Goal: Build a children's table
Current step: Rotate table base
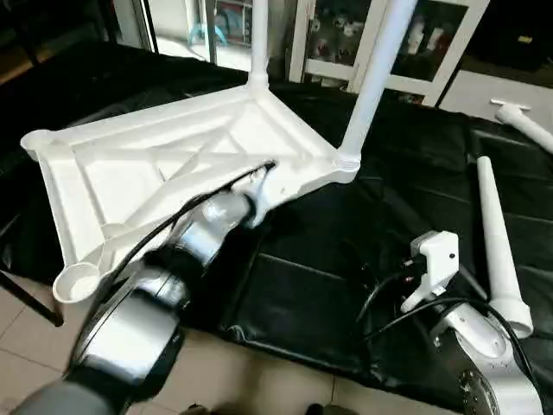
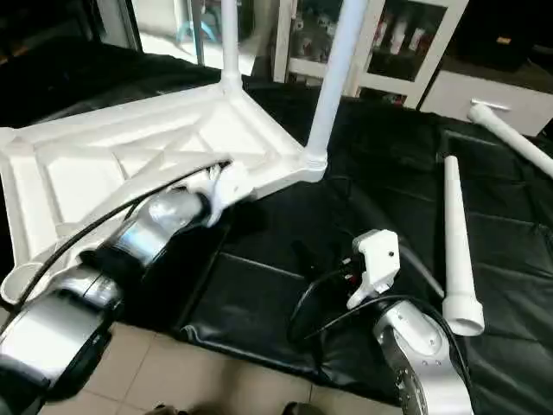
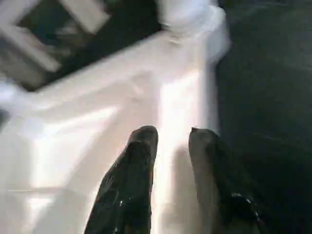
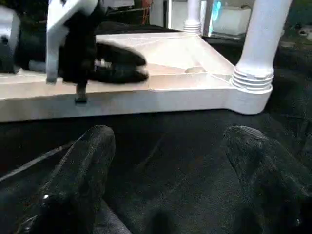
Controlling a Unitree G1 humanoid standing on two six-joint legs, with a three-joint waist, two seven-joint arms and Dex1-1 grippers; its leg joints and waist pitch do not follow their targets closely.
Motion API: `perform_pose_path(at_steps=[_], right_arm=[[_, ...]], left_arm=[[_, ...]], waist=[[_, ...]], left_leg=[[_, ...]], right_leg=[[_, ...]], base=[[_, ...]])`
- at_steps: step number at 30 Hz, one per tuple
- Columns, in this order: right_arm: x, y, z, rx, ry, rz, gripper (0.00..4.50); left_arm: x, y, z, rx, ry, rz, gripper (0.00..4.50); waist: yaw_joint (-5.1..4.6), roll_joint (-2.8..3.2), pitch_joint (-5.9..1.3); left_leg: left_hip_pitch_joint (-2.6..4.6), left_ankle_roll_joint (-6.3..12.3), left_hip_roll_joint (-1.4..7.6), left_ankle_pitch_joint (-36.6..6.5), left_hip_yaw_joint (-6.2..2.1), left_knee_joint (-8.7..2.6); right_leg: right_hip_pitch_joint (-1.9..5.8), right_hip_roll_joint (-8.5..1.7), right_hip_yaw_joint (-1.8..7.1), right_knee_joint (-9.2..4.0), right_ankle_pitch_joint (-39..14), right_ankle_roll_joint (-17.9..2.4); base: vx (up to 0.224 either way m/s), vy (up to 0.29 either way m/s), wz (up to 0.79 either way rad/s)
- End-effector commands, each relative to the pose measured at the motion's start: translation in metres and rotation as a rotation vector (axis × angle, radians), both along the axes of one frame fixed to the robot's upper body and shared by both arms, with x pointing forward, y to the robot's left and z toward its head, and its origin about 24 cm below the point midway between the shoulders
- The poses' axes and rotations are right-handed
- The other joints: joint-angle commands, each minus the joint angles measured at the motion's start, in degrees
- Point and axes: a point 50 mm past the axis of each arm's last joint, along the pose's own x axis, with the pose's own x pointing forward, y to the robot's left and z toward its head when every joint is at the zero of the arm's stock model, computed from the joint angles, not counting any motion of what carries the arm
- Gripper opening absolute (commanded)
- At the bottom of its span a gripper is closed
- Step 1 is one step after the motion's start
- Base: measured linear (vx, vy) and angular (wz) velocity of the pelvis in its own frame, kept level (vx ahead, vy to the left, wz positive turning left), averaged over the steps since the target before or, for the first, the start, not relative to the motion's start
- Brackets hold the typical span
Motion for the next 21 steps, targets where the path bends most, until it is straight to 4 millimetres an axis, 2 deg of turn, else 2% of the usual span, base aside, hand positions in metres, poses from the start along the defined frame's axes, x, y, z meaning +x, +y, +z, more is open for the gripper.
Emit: perform_pose_path(at_steps=[1,3,4,5,6,7,8,9,10,12,13,15,16,17,18,19,20,21], right_arm=[[0.001,-0.001,-0.001,-0.01,0.011,-0.015,3.89],[0.0,0.001,-0.001,-0.007,0.009,-0.013,3.89],[0.0,0.003,0.001,0.0,0.005,-0.013,3.89],[0.0,0.003,0.001,0.0,0.005,-0.013,3.89],[-0.001,0.004,0.002,0.012,0.001,-0.011,3.89],[-0.004,0.009,0.006,0.03,-0.003,0.022,3.89],[-0.005,0.01,0.007,0.035,-0.003,0.032,3.89],[-0.007,0.013,0.009,0.043,0.0,0.059,3.89],[-0.009,0.016,0.01,0.047,0.005,0.088,3.89],[-0.011,0.021,0.012,0.042,0.009,0.14,3.89],[-0.012,0.025,0.014,0.038,0.01,0.171,3.89],[-0.014,0.03,0.016,0.027,0.008,0.224,3.89],[-0.014,0.033,0.017,0.026,0.009,0.246,3.89],[-0.013,0.037,0.018,0.023,0.009,0.267,3.89],[-0.013,0.04,0.019,0.017,0.009,0.284,3.89],[-0.012,0.043,0.02,0.011,0.011,0.295,3.89],[-0.011,0.044,0.02,0.007,0.013,0.3,3.89],[-0.011,0.044,0.02,0.006,0.013,0.301,3.89]], left_arm=[[0.002,0.002,-0.003,0.012,-0.047,0.068,1.39],[0.004,0.004,0.001,-0.032,-0.07,0.109,1.39],[0.006,0.007,0.007,-0.073,-0.1,0.13,1.39],[0.006,0.007,0.007,-0.073,-0.1,0.13,1.39],[0.008,0.01,0.015,-0.132,-0.117,0.142,1.39],[0.009,0.022,0.032,-0.314,-0.091,0.123,1.39],[0.009,0.025,0.036,-0.354,-0.081,0.11,1.39],[0.007,0.035,0.044,-0.427,-0.055,0.075,1.39],[0.003,0.047,0.05,-0.465,-0.043,0.044,1.39],[-0.005,0.075,0.054,-0.431,-0.042,0.042,1.39],[-0.007,0.092,0.055,-0.396,-0.053,0.069,1.39],[-0.011,0.124,0.056,-0.303,-0.077,0.156,1.39],[-0.013,0.144,0.054,-0.252,-0.081,0.213,1.39],[-0.017,0.164,0.052,-0.221,-0.073,0.271,1.39],[-0.021,0.183,0.05,-0.203,-0.067,0.335,1.39],[-0.026,0.203,0.046,-0.173,-0.062,0.422,1.39],[-0.03,0.214,0.044,-0.16,-0.057,0.472,1.39],[-0.03,0.215,0.044,-0.159,-0.056,0.475,1.39]], waist=[[0.41,-0.11,-3.83],[0.42,-0.05,-3.87],[0.51,0.42,-3.89],[0.45,0.26,-3.8],[0.57,0.67,-3.81],[0.61,0.63,-3.59],[0.67,0.58,-3.54],[0.79,0.58,-3.43],[0.72,0.69,-3.41],[0.41,0.97,-3.07],[0.28,1.01,-3.07],[-0.16,1.4,-2.87],[-0.22,1.03,-2.85],[-0.16,1.3,-2.82],[-0.14,1.63,-2.8],[-0.17,1.35,-2.83],[-0.18,1.48,-2.8],[-0.04,1.71,-2.76]], left_leg=[[0.32,6.99,1.39,-6.8,-0.93,-3.82],[0.4,7.4,1.37,-6.8,-0.95,-3.75],[0.45,7.45,1.35,-6.6,-0.99,-3.73],[0.44,7.62,1.39,-6.8,-0.95,-3.78],[0.44,7.54,1.45,-6.9,-1.08,-3.77],[0.47,7.34,1.45,-7.6,-1.06,-3.92],[0.41,7.2,1.5,-7.9,-1.05,-3.98],[0.34,6.93,1.72,-7.5,-1.08,-4.12],[0.46,6.85,1.73,-7.4,-1.01,-4.13],[0.36,6.67,1.89,-8.5,-1.01,-4.36],[0.57,6.4,1.92,-9.0,-0.92,-4.38],[0.55,4.57,1.88,-11.3,-0.99,-4.66],[0.93,3.56,1.99,-12.0,-0.92,-4.7],[0.91,3.02,1.97,-12.2,-1.03,-4.82],[1.11,1.46,2.05,-12.5,-1.09,-5.02],[1.19,1.03,2.03,-12.4,-1.05,-4.98],[1.24,0.67,1.92,-12.4,-1.06,-4.98],[1.41,-0.44,2.05,-12.2,-1.01,-5.1]], right_leg=[[3.55,-1.31,1.44,-2.81,-3.1,-11.9],[3.57,-1.32,1.38,-2.79,-1.9,-12.5],[3.57,-1.31,1.36,-2.72,-1.4,-12.8],[3.5,-1.26,1.31,-2.88,-1.3,-13.0],[3.59,-1.33,1.27,-2.66,-0.9,-13.5],[3.62,-1.39,1.22,-2.8,-1.7,-14.0],[3.69,-1.42,1.23,-2.77,-1.8,-14.3],[3.78,-1.6,1.3,-2.3,-1.2,-15.9],[3.66,-1.51,1.29,-2.17,-1.1,-16.3],[3.54,-1.26,1.3,-2.21,-2.1,-16.2],[3.46,-1.19,1.32,-2.29,-2.8,-16.0],[3.34,-1.11,1.5,-2.63,-6.9,-13.7],[3.02,-1.02,1.57,-2.85,-8.1,-12.9],[3.06,-1.01,1.59,-2.75,-8.7,-12.5],[2.81,-0.97,1.7,-2.76,-9.0,-11.6],[2.73,-0.87,1.74,-2.68,-8.6,-11.4],[2.64,-0.74,1.8,-2.57,-8.3,-11.2],[2.55,-0.82,1.93,-2.47,-7.1,-11.2]], base=[[0.0,0.0,0.0],[0.0,0.0,0.0],[0.0,0.0,0.0],[0.0,0.0,0.0],[0.0,0.0,0.0],[0.0,0.0,0.0],[0.0,0.0,0.0],[0.0,0.0,0.0],[0.0,0.0,0.0],[0.0,0.0,0.0],[0.0,0.0,0.0],[0.0,0.0,0.0],[0.0,0.0,0.0],[0.0,0.0,0.0],[0.0,0.0,0.0],[0.0,0.0,0.0],[0.0,0.0,0.0],[0.0,0.0,0.0]])
